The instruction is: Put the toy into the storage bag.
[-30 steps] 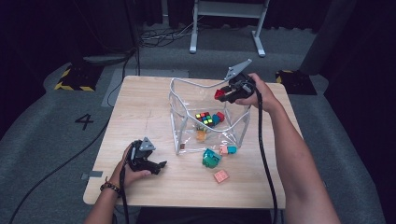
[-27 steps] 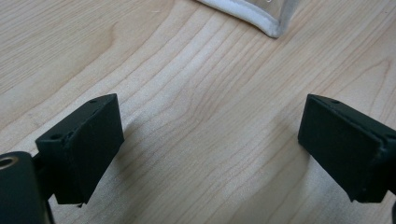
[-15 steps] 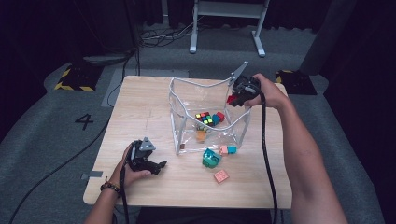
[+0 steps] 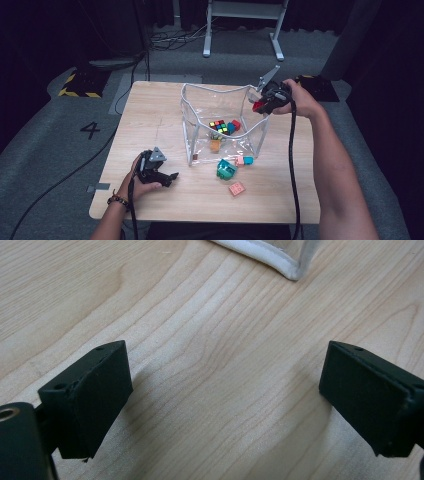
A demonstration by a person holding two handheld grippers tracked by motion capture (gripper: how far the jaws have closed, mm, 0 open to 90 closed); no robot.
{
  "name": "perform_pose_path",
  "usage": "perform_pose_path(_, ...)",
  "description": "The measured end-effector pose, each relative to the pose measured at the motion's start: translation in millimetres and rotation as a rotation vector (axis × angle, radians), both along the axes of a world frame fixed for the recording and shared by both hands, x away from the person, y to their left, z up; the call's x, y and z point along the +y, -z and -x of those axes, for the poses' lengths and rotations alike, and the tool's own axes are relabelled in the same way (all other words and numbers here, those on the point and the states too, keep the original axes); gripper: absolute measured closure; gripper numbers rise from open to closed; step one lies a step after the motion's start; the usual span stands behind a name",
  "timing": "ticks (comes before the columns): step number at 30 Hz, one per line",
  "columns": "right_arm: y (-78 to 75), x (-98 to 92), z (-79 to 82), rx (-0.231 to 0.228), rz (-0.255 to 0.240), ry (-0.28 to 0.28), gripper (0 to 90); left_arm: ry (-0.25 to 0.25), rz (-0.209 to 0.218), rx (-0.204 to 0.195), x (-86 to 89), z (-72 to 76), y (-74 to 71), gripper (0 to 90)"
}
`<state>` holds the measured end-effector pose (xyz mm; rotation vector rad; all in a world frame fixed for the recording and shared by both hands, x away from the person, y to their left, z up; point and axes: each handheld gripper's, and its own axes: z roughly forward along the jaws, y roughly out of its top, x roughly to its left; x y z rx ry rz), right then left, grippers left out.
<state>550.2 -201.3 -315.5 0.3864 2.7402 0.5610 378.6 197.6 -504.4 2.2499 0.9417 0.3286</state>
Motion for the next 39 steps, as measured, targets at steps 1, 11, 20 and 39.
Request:
perform_pose_path(1, -0.7, -0.6, 0.9, -0.009, -0.015, -0.009, 55.7, 0.000, 0.000, 0.000, 0.0, 0.0, 0.0, 6.9)
perform_pose_path(11, -10.5, -22.3, 21.1, -0.105, -0.233, 0.017, 53.4, 0.002, 0.000, 0.002, 0.1, 0.0, -0.1, 6.9)
perform_pose_path(20, -19.1, -51.5, 46.6, -0.202, -0.418, 0.096, 46.0, 0.001, 0.000, 0.001, 0.0, 0.0, -0.1, 7.0)
perform_pose_path(39, 62.4, -117.9, 114.6, -0.152, -0.581, 0.165, 44.8, -0.003, 0.001, 0.001, -0.3, 0.2, 0.0, 6.9)
